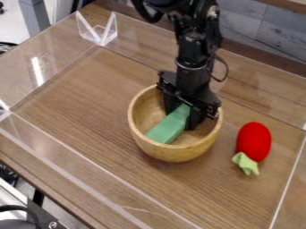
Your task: Remove the green stick from the brown bowl and put it on the table
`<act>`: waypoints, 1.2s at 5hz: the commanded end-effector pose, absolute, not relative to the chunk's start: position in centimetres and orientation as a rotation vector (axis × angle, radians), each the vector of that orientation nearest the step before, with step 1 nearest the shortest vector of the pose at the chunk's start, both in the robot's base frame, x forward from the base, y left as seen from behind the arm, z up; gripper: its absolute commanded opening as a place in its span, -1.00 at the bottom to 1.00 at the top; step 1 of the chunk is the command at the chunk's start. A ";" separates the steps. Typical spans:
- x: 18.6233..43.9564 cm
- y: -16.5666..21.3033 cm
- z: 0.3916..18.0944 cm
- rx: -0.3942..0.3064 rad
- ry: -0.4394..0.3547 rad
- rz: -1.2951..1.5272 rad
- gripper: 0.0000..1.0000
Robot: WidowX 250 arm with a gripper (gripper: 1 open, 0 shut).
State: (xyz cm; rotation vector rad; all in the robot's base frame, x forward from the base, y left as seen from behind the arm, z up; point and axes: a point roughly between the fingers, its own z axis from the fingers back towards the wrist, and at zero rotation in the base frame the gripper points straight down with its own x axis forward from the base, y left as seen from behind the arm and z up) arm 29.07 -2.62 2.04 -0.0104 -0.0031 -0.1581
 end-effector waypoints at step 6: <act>28.4 -1.7 1.4 -0.033 0.047 -0.282 -1.00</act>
